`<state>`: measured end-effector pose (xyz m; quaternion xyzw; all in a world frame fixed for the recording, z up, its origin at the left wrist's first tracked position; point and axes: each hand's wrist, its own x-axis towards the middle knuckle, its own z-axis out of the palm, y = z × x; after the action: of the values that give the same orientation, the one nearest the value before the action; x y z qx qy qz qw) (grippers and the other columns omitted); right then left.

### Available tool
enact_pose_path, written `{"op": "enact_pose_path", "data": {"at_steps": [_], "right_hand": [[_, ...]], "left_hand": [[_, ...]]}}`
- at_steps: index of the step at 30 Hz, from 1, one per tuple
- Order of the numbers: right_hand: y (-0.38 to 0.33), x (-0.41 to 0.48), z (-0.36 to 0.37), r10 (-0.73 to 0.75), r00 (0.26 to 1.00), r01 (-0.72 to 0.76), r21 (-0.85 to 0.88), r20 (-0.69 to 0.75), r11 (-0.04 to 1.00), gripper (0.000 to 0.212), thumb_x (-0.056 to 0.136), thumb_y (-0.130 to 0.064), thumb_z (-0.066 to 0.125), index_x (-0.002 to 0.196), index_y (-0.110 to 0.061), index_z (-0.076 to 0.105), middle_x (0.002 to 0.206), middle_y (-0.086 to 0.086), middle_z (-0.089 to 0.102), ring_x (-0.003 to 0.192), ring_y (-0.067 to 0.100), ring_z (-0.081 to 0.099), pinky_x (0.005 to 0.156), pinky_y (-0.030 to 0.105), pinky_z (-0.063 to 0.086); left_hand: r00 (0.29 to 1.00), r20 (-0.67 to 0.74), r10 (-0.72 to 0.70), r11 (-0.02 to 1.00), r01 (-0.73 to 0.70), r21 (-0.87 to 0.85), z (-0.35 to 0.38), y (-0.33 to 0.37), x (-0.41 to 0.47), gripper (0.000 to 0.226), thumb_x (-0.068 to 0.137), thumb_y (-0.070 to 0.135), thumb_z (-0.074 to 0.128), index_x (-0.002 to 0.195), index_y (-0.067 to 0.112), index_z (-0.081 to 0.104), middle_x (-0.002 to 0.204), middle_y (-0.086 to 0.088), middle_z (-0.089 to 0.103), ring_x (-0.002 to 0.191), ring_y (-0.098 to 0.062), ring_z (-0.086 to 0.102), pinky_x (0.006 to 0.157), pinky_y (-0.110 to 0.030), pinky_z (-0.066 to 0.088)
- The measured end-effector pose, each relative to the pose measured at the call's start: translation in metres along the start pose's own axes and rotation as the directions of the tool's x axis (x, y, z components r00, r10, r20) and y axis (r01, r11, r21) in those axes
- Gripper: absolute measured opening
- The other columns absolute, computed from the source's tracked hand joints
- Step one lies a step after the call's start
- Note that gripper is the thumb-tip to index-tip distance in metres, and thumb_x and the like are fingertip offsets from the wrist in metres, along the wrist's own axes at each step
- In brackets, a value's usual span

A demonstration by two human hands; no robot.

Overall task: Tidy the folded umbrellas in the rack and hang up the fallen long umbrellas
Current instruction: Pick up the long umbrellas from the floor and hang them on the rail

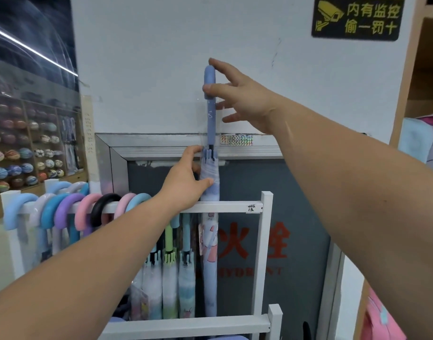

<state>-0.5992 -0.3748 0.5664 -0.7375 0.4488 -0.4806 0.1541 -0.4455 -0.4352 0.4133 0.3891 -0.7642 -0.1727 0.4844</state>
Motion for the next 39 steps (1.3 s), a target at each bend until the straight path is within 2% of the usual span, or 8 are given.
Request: {"op": "enact_pose_path", "data": {"at_steps": [5,12,19,24,28,34,37,39], "right_hand": [[0.015,-0.005,0.001,-0.015,1.0,0.016,0.124,-0.015,0.992,0.054,0.087,-0.028,0.072,0.136,-0.039,0.051,0.106,0.003,0.07,0.092,0.023,0.064,0.087,0.05,0.06],[0.033,-0.014,0.012,-0.003,0.994,0.028,0.241,-0.106,0.97,0.043,0.085,-0.015,0.068,0.124,-0.032,0.057,0.082,-0.003,0.069,0.076,0.015,0.066,0.078,0.04,0.062],[0.055,-0.029,0.03,0.023,1.0,-0.021,0.155,-0.007,0.988,0.048,0.081,-0.01,0.074,0.122,-0.03,0.058,0.094,0.008,0.066,0.081,0.018,0.067,0.082,0.046,0.062],[0.08,-0.049,0.05,0.038,0.998,-0.043,0.121,0.047,0.992,0.051,0.075,-0.011,0.08,0.117,-0.032,0.059,0.105,0.015,0.062,0.096,0.029,0.071,0.084,0.05,0.061],[0.104,-0.065,0.064,0.061,0.994,-0.07,0.102,0.086,0.992,0.057,0.064,-0.015,0.086,0.111,-0.03,0.058,0.102,0.019,0.061,0.079,0.022,0.063,0.081,0.051,0.06],[0.124,-0.072,0.074,0.102,0.985,-0.089,-0.093,0.141,0.992,0.062,0.062,-0.027,0.091,0.111,-0.037,0.055,0.11,0.015,0.069,0.092,0.026,0.069,0.095,0.048,0.055],[0.126,-0.071,0.078,0.126,0.971,-0.094,-0.158,0.202,0.983,0.064,0.062,-0.035,0.09,0.114,-0.037,0.054,0.111,0.009,0.067,0.088,0.018,0.065,0.091,0.047,0.055],[0.127,-0.071,0.081,0.142,0.956,-0.084,-0.225,0.256,0.971,0.067,0.061,-0.039,0.09,0.115,-0.036,0.052,0.112,0.005,0.065,0.091,0.017,0.063,0.088,0.041,0.054]], "left_hand": [[0.998,0.056,0.007,0.994,-0.013,0.11,-0.002,0.0,-0.005,0.066,0.089,0.021,0.073,0.139,0.037,0.033,0.101,0.001,0.065,0.08,-0.018,0.064,0.08,-0.039,0.057],[0.98,0.2,0.014,0.976,-0.057,0.212,-0.011,-0.006,-0.011,0.065,0.09,0.03,0.072,0.143,0.035,0.035,0.127,0.01,0.063,0.097,-0.013,0.066,0.093,-0.04,0.054],[0.961,0.278,-0.014,0.865,-0.127,0.485,-0.038,-0.02,-0.025,0.043,0.094,0.04,0.065,0.133,0.026,0.057,0.133,0.005,0.062,0.12,-0.015,0.058,0.102,-0.035,0.047],[0.953,0.301,-0.043,0.849,-0.124,0.513,-0.049,-0.021,-0.038,0.059,0.087,0.048,0.069,0.139,0.026,0.054,0.138,0.006,0.058,0.123,-0.015,0.054,0.102,-0.032,0.044],[0.935,0.348,-0.075,0.828,-0.136,0.543,-0.057,-0.015,-0.045,0.085,0.067,0.055,0.065,0.146,0.028,0.048,0.144,0.007,0.054,0.129,-0.015,0.051,0.107,-0.038,0.044],[0.888,0.445,-0.112,0.796,-0.189,0.576,-0.064,-0.019,-0.039,0.094,0.077,0.034,0.084,0.155,0.022,0.034,0.156,0.004,0.042,0.14,-0.015,0.04,0.106,-0.021,0.029],[0.893,0.439,-0.1,0.805,-0.186,0.563,-0.063,-0.025,-0.037,0.096,0.075,0.041,0.085,0.155,0.026,0.035,0.156,0.006,0.042,0.141,-0.015,0.04,0.113,-0.026,0.03],[0.899,0.426,-0.1,0.805,-0.178,0.566,-0.062,-0.028,-0.038,0.1,0.067,0.058,0.083,0.152,0.032,0.037,0.154,0.01,0.043,0.14,-0.014,0.041,0.115,-0.04,0.036]]}}
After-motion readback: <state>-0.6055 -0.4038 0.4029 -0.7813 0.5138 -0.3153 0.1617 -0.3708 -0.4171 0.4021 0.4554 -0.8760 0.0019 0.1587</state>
